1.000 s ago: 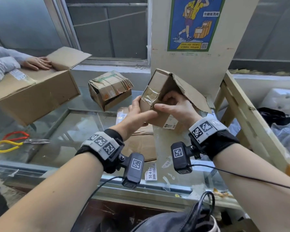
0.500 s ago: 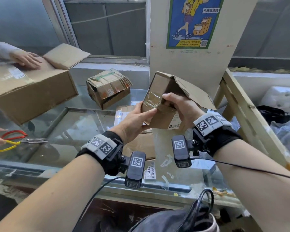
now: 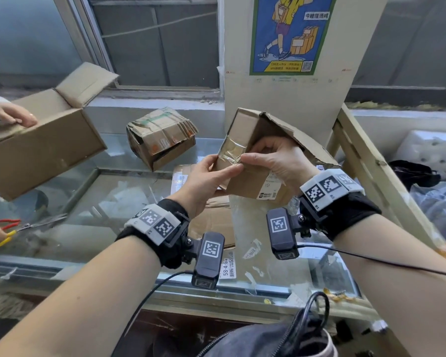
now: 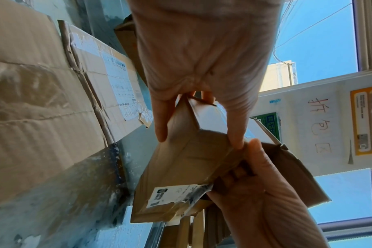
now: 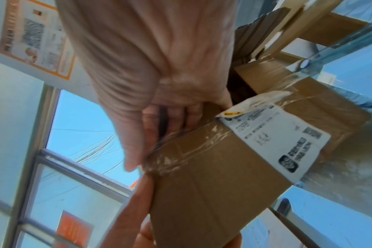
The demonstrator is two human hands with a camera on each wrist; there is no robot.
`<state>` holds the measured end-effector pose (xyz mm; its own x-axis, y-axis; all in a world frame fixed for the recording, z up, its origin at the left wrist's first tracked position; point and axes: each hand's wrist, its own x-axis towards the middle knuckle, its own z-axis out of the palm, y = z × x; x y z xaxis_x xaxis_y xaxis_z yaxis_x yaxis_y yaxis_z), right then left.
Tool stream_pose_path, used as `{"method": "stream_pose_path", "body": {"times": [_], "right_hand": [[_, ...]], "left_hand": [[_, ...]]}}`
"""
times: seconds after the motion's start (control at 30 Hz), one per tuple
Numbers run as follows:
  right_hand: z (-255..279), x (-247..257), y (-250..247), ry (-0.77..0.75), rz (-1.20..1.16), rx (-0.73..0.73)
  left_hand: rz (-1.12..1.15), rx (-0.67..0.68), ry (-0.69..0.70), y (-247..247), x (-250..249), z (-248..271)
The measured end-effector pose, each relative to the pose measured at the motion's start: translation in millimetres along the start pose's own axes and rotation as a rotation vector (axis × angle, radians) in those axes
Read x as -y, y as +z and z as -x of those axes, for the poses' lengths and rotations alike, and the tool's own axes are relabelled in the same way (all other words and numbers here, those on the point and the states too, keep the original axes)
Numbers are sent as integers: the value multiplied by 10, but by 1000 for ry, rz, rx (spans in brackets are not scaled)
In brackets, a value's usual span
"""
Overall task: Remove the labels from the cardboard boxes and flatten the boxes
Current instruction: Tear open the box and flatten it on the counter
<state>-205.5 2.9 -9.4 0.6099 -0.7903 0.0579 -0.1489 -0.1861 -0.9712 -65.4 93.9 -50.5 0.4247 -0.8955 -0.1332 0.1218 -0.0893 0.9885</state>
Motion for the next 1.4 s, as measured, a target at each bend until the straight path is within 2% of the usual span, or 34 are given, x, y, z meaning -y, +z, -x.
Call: {"method": "stream_pose_path", "body": {"times": [0.1, 0.33, 0.5, 0.7, 0.87, 1.0, 1.17, 1.3, 1.4], "right_hand": [[3, 31, -9, -37, 94, 11], [37, 94, -4, -10, 358, 252], [49, 93, 56, 9, 476, 278], [37, 63, 203, -24, 555, 198], [16, 43, 280, -85, 623, 204], [-2, 39, 242, -96, 533, 134], [0, 84, 240, -104, 612, 26], [15, 111, 228, -98, 639, 52], [11, 124, 223, -92, 673, 97]], "left_hand": [[-81, 62, -26, -10, -23, 12], [-45, 133, -63, -82, -279, -61], [-86, 8, -117, -46, -182, -73], [-133, -234, 17, -19, -97, -104], [-154, -367, 83, -32, -26, -123], [-145, -402, 114, -50, 2, -119], [-169, -434, 126, -3, -37, -99], [-214, -483, 136, 45, -20, -108], [-242, -469, 119, 59, -25, -116]]}}
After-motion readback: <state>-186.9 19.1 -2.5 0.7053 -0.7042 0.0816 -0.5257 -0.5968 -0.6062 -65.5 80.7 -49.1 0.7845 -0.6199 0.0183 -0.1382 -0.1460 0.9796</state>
